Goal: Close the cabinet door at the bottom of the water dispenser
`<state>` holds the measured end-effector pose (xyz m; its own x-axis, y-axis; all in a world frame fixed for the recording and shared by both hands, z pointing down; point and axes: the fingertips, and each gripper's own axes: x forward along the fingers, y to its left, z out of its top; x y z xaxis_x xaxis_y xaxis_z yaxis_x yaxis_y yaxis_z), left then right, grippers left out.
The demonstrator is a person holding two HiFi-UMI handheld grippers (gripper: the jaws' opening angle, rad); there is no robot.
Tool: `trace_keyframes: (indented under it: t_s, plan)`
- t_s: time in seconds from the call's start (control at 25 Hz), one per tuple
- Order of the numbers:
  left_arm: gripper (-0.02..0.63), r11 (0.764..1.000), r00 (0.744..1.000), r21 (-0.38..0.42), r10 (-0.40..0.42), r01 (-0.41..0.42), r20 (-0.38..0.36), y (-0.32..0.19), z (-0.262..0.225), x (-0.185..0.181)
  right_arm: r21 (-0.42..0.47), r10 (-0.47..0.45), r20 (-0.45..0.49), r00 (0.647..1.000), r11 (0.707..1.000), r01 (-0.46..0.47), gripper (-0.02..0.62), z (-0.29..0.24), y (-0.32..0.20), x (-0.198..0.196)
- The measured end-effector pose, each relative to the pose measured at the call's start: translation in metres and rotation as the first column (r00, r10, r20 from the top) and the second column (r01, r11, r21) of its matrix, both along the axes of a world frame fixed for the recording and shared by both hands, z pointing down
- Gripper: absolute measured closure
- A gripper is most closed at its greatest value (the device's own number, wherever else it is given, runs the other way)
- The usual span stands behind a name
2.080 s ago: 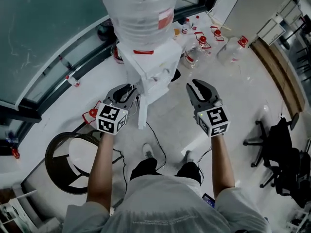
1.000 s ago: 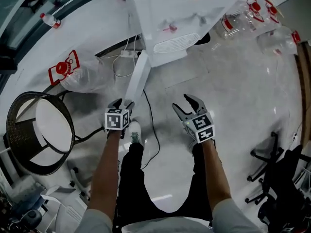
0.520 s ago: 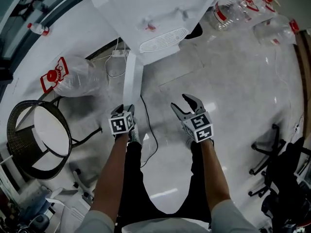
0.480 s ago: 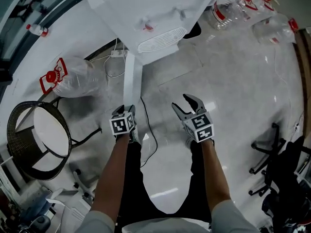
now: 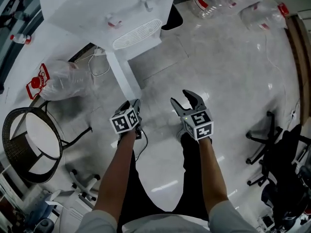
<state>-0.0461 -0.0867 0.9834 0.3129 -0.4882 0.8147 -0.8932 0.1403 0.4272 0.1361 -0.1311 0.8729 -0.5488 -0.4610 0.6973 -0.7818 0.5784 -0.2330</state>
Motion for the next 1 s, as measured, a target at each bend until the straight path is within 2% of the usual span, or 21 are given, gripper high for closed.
trace_keyframes:
  t_s: [0.16,0.4,0.6,0.68,0.84,1.0]
  plan:
    - [0.391,0.999,0.999,0.029,-0.015,0.017,-0.047,-0.018,-0.004,0.044,-0.016,0.045,0.042,0.998,0.999,-0.045,0.344,-0.010,-0.003,0.027]
    - [0.391,0.998,1.000,0.055,0.008,-0.007,-0.029,-0.056,-0.001,0.101,-0.004,0.066,0.056,0.996,0.998,-0.066,0.344,-0.020,-0.025,0.074]
    - [0.411,0.997,0.998,0.070,-0.036,0.040,-0.049,-0.096,0.003,0.121,-0.004,0.089,0.042,0.995,0.996,-0.089,0.344,-0.017,-0.052,0.107]
    - [0.413,0.997,0.999,0.078,-0.023,0.027,-0.045,-0.113,0.005,0.129,-0.004,0.096,0.025,0.995,0.995,-0.096,0.344,-0.014,-0.063,0.117]
    - [0.417,0.995,0.999,0.100,0.003,0.001,-0.046,-0.143,0.006,0.147,0.004,0.088,0.019,0.996,0.996,-0.088,0.344,-0.014,-0.084,0.119]
    - [0.420,0.993,0.998,0.115,-0.025,0.033,-0.066,-0.179,0.003,0.155,0.007,0.092,0.027,0.995,0.996,-0.092,0.345,-0.009,-0.105,0.118]
